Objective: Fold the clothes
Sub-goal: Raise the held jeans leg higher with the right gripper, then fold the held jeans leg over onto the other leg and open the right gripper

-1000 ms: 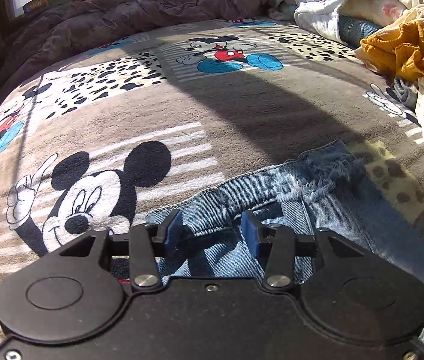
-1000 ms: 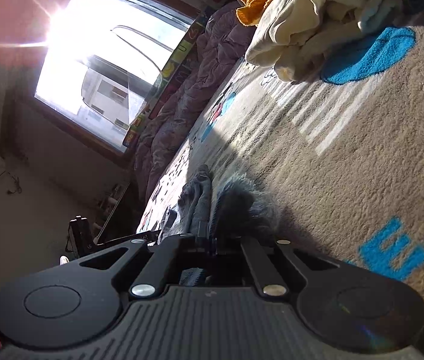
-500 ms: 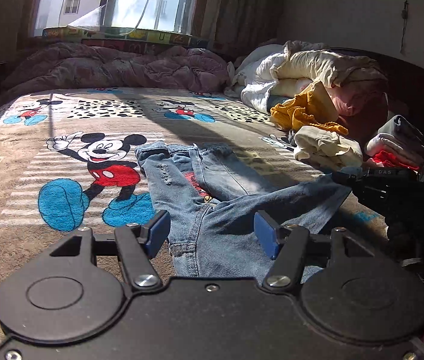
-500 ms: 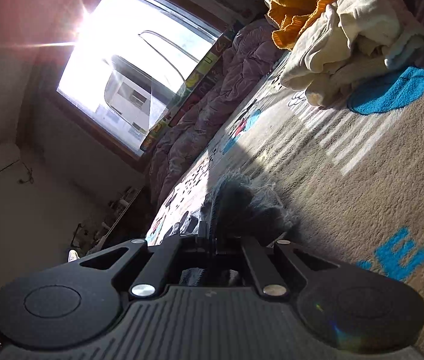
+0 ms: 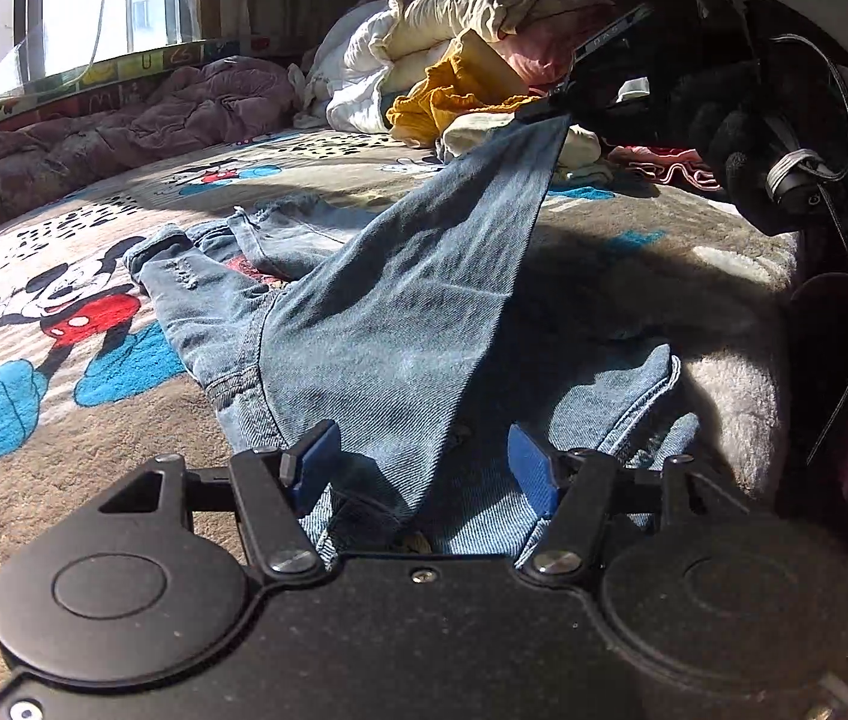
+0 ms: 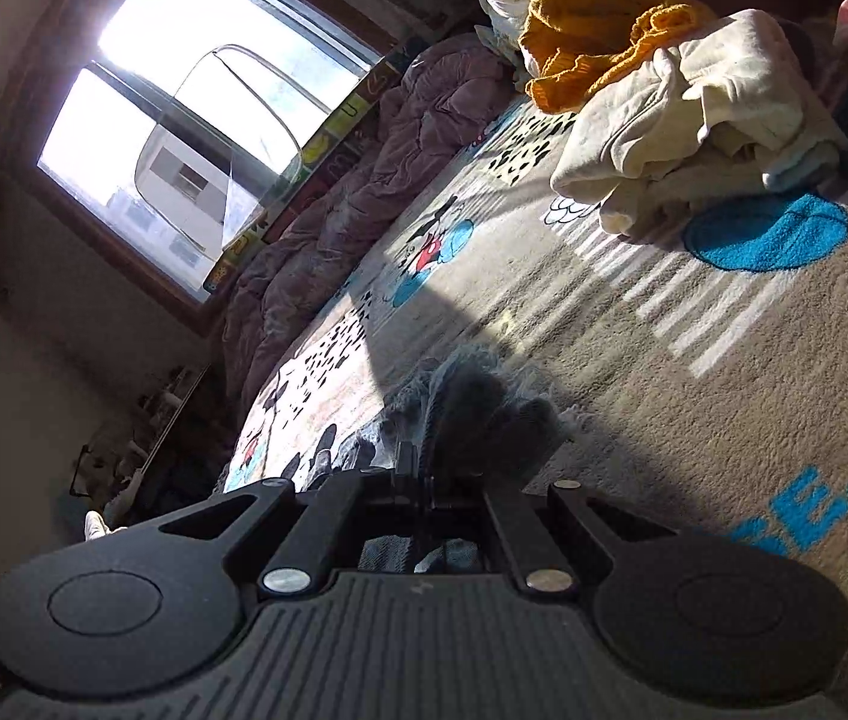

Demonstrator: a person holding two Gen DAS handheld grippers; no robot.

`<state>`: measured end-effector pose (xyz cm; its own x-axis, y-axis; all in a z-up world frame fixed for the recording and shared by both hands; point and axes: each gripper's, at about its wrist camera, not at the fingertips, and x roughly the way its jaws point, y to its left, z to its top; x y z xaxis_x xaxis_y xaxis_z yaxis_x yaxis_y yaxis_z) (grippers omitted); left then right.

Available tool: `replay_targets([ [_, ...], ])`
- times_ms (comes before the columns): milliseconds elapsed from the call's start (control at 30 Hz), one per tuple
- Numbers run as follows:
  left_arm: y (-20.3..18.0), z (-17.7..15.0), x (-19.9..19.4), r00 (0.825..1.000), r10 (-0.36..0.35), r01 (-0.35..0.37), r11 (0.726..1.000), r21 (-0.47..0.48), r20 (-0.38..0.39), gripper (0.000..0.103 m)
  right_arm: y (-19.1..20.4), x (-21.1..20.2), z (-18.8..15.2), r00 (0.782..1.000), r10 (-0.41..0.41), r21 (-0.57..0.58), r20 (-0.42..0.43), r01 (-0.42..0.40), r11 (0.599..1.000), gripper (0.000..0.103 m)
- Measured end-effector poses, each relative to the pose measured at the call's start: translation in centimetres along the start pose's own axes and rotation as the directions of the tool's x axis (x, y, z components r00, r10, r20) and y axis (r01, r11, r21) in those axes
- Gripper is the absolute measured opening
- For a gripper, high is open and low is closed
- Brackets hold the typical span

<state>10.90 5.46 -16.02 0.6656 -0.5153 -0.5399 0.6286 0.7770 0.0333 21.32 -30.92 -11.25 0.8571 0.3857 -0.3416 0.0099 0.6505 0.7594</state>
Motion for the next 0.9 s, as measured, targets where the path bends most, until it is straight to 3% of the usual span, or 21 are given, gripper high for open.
replay_targets([
  [133, 0.4, -0.4, 0.1, 1.000, -0.022, 0.023, 0.999, -0.030, 0.004, 0.061, 4.1, 1.4, 1.1, 0.999, -0.042, -0.080, -0.003, 0.041, 0.996, 0.004],
  [200, 1.2, -0.3, -0.2, 0.998, -0.062, 0.063, 0.994, -0.093, 0.009, 0.061, 6.2, 2.3, 1.6, 0.998, -0.057, -0.125, -0.004, 0.056, 0.991, 0.004],
  [433, 1.5, -0.4, -0.5, 0.988, -0.156, 0.155, 0.973, -0.169, 0.007, 0.062, 12.5, 6.7, 2.3, 0.994, -0.110, -0.247, -0.017, 0.102, 0.964, 0.004],
  [700, 3.3, -0.6, -1.0, 0.968, -0.249, 0.249, 0.927, -0.280, 0.036, 0.064, 19.4, 12.3, 0.8, 0.982, -0.180, -0.392, -0.061, 0.142, 0.909, 0.004],
  [900, 4.7, -0.6, -0.9, 0.953, -0.298, 0.298, 0.880, -0.370, 0.058, 0.064, 21.6, 17.3, -0.8, 0.963, -0.249, -0.487, -0.105, 0.168, 0.857, 0.004],
])
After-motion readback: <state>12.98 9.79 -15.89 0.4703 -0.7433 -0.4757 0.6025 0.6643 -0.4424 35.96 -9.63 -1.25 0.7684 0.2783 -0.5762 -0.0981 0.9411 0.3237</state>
